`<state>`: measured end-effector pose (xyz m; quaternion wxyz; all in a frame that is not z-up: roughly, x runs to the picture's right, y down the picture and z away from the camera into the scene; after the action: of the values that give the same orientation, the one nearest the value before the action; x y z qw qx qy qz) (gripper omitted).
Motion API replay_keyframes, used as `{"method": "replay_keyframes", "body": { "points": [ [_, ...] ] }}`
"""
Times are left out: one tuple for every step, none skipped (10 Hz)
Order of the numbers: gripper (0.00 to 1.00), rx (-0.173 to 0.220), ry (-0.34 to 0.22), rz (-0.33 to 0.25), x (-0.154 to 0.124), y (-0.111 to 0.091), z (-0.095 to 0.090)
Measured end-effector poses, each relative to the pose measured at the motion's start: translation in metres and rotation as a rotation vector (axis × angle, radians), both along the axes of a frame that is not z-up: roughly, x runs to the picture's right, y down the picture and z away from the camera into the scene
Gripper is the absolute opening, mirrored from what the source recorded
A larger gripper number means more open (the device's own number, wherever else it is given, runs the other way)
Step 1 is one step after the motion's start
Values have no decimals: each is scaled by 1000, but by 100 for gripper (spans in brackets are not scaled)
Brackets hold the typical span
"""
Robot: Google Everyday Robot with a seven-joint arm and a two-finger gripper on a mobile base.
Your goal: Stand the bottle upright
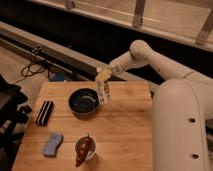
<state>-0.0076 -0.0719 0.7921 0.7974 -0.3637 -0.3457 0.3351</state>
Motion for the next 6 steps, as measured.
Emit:
{"method": "replay_keyframes", "body": {
  "points": [
    [5,41,13,-5,6,-6,-3],
    [5,78,21,-17,8,-12,-5],
    [5,116,25,-32,12,-18,-6],
    [5,141,23,-31,19,-23,-4],
    [5,154,15,-15,28,-24,-2],
    [5,169,0,34,38,-22,2]
  ]
}}
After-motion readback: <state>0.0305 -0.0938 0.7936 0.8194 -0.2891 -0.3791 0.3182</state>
